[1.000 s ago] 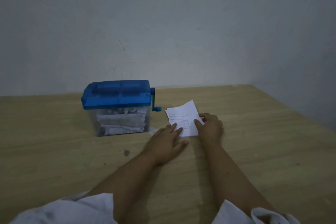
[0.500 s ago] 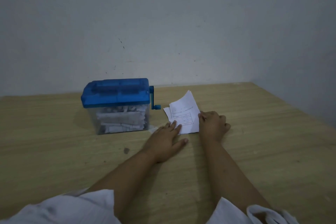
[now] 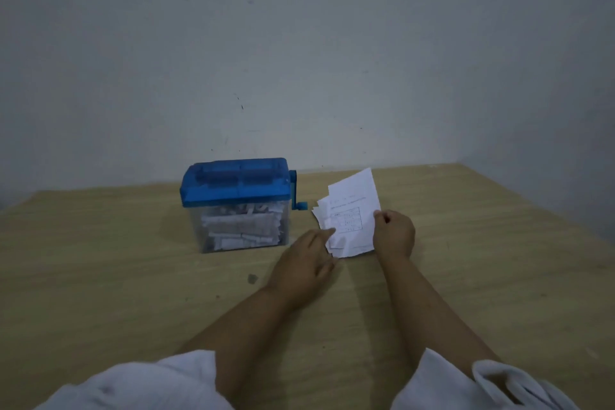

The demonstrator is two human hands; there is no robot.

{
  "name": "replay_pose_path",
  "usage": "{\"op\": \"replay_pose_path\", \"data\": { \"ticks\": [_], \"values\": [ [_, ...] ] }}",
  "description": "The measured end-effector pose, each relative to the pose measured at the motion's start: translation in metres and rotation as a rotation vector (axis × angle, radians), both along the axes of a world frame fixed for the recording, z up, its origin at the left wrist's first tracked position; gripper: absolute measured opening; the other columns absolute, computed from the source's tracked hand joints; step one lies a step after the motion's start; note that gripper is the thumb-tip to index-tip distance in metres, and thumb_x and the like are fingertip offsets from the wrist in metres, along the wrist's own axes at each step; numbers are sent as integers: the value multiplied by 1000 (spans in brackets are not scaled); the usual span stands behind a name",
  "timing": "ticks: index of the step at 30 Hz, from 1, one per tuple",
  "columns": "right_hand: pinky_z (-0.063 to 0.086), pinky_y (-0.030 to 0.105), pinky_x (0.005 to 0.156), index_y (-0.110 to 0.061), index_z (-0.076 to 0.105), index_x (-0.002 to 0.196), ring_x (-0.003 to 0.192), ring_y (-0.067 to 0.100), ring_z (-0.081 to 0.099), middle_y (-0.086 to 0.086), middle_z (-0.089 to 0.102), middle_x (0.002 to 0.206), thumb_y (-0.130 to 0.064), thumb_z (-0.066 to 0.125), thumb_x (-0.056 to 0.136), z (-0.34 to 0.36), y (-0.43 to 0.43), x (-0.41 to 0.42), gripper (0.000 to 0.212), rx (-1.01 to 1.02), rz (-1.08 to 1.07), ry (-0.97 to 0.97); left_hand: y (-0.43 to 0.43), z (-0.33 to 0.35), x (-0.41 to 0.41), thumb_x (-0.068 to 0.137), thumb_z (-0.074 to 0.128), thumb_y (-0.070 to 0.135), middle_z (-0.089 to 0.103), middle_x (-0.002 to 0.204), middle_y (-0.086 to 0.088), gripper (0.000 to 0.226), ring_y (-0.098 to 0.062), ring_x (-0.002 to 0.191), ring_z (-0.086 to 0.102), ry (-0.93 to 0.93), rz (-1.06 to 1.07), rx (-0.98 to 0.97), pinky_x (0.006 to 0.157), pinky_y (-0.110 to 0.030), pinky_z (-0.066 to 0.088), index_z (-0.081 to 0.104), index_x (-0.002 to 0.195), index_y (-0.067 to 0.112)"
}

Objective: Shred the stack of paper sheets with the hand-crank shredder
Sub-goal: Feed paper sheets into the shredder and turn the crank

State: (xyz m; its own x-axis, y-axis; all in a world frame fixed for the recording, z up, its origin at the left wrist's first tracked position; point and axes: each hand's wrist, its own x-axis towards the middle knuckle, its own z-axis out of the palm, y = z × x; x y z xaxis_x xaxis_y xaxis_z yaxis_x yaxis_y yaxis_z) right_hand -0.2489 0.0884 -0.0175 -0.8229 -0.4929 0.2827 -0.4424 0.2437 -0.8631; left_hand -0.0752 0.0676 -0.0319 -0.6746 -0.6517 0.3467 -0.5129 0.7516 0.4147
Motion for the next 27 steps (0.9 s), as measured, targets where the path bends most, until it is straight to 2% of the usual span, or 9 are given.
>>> {"op": "replay_pose_path", "data": {
  "ticks": [3,7,12,14,16,18,20,23,27],
  "values": [
    [37,28,66,-3,69,86,80,27,56,14,68,91,-21,50,95,-10,1,6,28,108,-10,26,0,-1,-2,100,30,46,14,158,4,57,-10,145,11,-270,-6,47,116,-28,4,17,151,25],
    [37,37,89,-1,65,108,108,32,49,11,61,114,-22,57,92,-16,5,9,27,118,-66,51,-2,-2,-2,100,23,49,9,159,6,56,-11,146,4,-376,-8,35,116,-32,-4,16,151,26],
    [37,34,81,-5,69,106,99,30,52,12,65,104,-19,53,94,-18,3,7,24,2,-58,111,-4,-4,-4,99,26,50,9,159,4,59,-11,146,2,-334,11,35,117,-32,-2,15,151,24],
    [39,29,65,8,67,87,78,23,54,20,65,83,-14,56,92,-19,3,5,25,-157,-20,-51,-4,-4,-2,99,32,46,12,158,4,58,-12,146,5,-235,19,39,118,-32,4,20,150,22],
    [33,25,54,14,59,77,68,20,45,18,54,68,-14,59,90,-12,5,3,32,-268,-4,-270,-4,-4,3,99,41,36,33,150,3,41,-15,143,19,21,-9,35,114,-29,17,42,137,22],
    [38,23,54,5,60,77,67,18,48,7,55,69,-16,61,90,0,6,2,25,-360,28,-464,1,0,7,97,46,27,54,123,2,18,-17,123,46,329,-50,27,99,-24,36,54,112,22],
    [46,23,56,-4,63,82,67,14,55,2,61,75,-14,62,89,18,6,7,12,-462,100,-588,8,14,9,97,48,23,56,111,3,13,-10,105,53,550,-11,87,88,-18,43,53,109,22],
    [53,30,67,-12,64,79,77,17,61,4,66,82,-12,64,88,49,-1,23,9,-556,218,-624,9,56,12,97,47,28,54,108,7,23,-3,97,54,689,45,223,77,-5,44,44,120,28],
    [54,34,75,-12,66,87,83,19,62,5,67,88,-11,64,87,81,-14,57,2,-556,339,-579,-14,104,33,94,52,34,61,90,-12,26,-19,89,60,691,75,344,80,-29,50,46,119,29]
  ]
}}
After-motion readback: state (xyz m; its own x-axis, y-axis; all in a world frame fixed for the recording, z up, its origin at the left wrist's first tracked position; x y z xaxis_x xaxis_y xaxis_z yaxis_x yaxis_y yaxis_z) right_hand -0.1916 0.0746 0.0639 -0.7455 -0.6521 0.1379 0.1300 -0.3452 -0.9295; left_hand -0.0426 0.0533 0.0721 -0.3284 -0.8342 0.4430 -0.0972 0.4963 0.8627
